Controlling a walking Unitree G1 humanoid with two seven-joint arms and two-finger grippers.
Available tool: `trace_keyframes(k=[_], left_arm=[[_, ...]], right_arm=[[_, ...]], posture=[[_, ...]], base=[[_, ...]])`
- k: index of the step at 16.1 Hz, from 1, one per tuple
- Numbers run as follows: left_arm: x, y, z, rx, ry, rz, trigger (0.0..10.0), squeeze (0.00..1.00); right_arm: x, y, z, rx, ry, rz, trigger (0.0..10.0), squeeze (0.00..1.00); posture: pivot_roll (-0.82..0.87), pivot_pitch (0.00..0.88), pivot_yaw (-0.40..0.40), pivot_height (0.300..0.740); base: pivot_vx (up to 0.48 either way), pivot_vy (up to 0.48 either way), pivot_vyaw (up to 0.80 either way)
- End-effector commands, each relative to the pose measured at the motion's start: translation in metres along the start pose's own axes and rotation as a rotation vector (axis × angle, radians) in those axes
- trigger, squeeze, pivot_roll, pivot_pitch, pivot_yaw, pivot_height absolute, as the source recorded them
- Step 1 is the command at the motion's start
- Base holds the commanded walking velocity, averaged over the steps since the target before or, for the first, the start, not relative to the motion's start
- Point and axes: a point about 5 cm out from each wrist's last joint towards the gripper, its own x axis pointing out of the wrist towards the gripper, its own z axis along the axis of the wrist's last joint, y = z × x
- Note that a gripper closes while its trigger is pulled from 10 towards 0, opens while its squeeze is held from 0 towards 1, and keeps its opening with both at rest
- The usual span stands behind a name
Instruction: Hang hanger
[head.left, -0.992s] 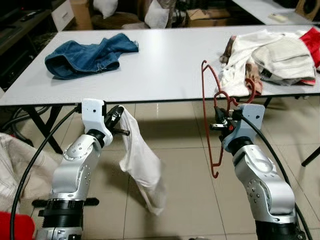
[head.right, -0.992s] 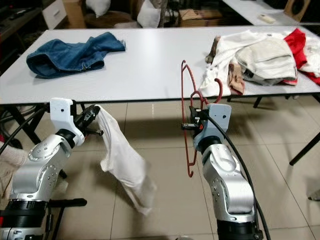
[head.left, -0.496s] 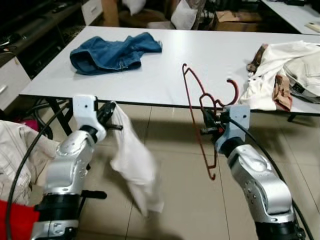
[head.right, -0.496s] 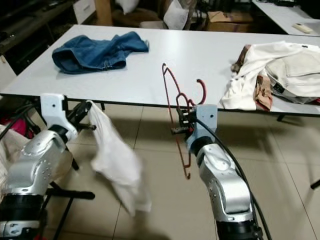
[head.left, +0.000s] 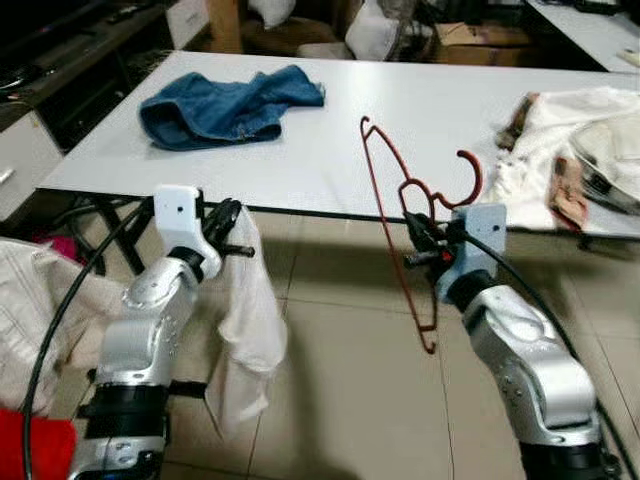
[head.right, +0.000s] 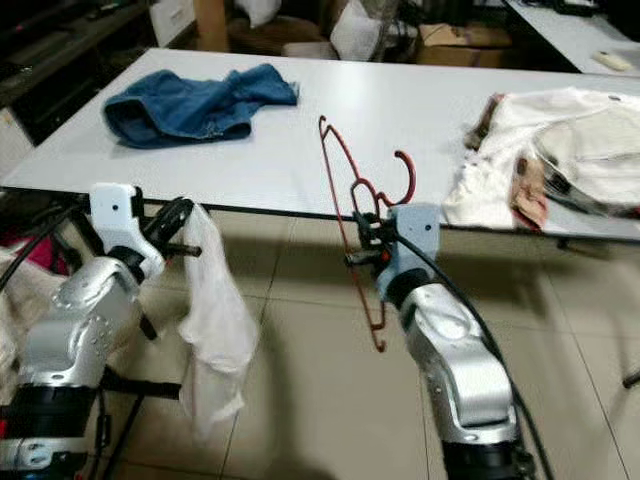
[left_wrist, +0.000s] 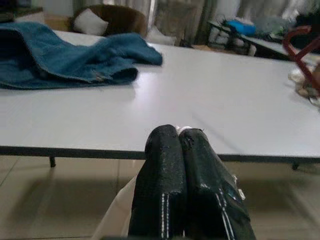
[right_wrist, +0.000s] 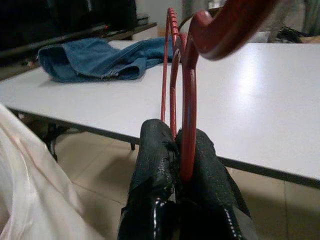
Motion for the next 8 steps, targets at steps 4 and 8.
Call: trace_keyframes(k=[4,8], left_arm=[[-0.0004,0.0060,0.0093,0.025,-0.035,0.009,10.0,0.00],[0.0000,0.0054,0.0098,0.026,-0.036,0.004,10.0,0.00]], right_arm=[[0.0085,0.0033,0.0075,-0.003,-0.025,0.003,10.0,0.00],[0.0090,0.0080,0.0088,-0.018,-0.033,0.035,10.0,0.00]], posture=[[-0.07,0.000,0.011,0.740],[-0.08,0.000,0.028,0.740]], base=[[0.358,0.000,0.80],[0.362,0.000,0.00]])
